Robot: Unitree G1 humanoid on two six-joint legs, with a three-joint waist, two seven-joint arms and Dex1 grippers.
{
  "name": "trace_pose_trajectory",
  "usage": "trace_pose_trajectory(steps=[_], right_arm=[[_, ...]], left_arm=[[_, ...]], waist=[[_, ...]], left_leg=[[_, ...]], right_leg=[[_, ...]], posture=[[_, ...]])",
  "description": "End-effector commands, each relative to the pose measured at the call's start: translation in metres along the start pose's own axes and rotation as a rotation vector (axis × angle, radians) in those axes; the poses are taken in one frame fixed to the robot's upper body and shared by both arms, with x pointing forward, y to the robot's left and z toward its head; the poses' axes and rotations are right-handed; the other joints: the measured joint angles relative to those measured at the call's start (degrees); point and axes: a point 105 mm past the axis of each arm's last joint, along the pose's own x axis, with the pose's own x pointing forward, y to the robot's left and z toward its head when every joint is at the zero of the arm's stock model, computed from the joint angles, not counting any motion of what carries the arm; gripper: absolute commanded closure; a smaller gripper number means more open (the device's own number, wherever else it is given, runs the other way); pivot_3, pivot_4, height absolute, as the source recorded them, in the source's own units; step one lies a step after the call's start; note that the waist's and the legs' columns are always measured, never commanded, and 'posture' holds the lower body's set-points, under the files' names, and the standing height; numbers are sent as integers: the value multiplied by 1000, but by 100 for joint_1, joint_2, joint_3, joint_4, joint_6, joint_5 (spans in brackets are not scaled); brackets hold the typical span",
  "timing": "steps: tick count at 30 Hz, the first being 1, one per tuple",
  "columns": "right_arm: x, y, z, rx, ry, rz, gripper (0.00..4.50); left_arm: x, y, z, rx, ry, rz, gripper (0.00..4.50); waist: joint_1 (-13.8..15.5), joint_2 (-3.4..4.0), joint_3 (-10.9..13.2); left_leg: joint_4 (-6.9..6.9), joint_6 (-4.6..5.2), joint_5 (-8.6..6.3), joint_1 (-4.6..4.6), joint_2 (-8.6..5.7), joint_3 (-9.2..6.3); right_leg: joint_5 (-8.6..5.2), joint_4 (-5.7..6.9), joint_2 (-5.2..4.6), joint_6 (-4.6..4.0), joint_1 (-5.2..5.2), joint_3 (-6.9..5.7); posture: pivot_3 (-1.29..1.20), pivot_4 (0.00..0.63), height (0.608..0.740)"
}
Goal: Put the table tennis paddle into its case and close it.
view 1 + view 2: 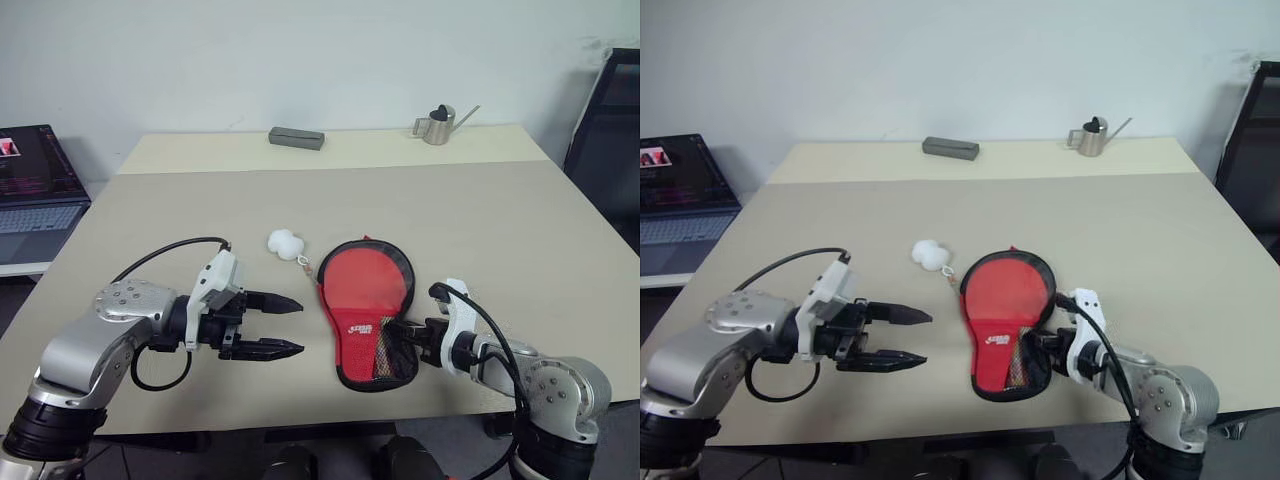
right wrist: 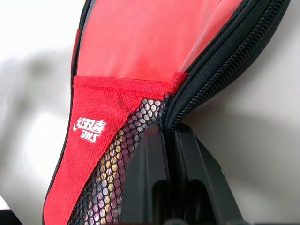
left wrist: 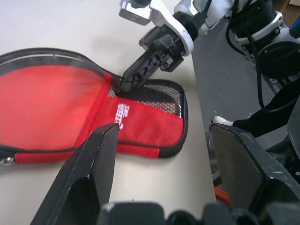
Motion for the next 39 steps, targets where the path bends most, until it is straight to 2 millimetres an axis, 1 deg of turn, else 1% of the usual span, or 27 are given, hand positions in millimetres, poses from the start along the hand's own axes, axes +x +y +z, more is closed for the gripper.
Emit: trace_pose_trajectory(steps=[1,7,11,15,22,29,37,39], right_arm=[[-1,16,-3,-9,-2,56,4473],[-4,14,-6,-1,5,42,4473],[-9,9,-10,-7,21,25,4473],[-11,8,-13,-7,35,26,4473],[-16,3,-14,-10,49,8,4473],[-19,2,-18,-3,55,4,4473],[-18,8,-18,10,45,8,4473],[-18,5,-16,30,22,-28,3932]], left_arm=[[0,-2,9,34,4,-26,1133],[1,0,9,36,3,-35,1133],[2,-2,8,39,6,-49,1133],[2,-4,7,33,8,-63,1133],[2,-2,6,39,17,-68,1133],[2,-3,5,38,13,-67,1133],[3,-2,5,44,16,-67,1133],[3,-2,5,44,16,-66,1133]], waist=[[-1,0,0],[-4,1,1],[0,1,1],[4,1,1],[6,1,1],[10,1,1],[13,1,1],[12,1,1]], left_leg=[[0,0,0,0,1,0],[-3,0,0,2,3,2],[-3,0,0,1,3,3],[-3,0,0,1,3,3],[-4,0,0,0,2,3],[-5,1,0,-1,3,2],[-6,1,0,-1,3,2],[-7,1,0,0,4,2]], right_leg=[[0,0,2,0,0,-1],[-1,0,4,-1,1,1],[-1,-2,4,-1,1,1],[-1,-6,4,-1,4,0],[-1,-6,5,0,4,0],[-1,-10,4,0,4,-1],[-2,-11,5,0,4,-1],[-2,-11,5,-1,4,-1]], posture=[[0,150,740],[0,150,740],[0,150,740],[0,150,740],[0,150,740],[0,150,740],[0,150,740],[0,150,740]])
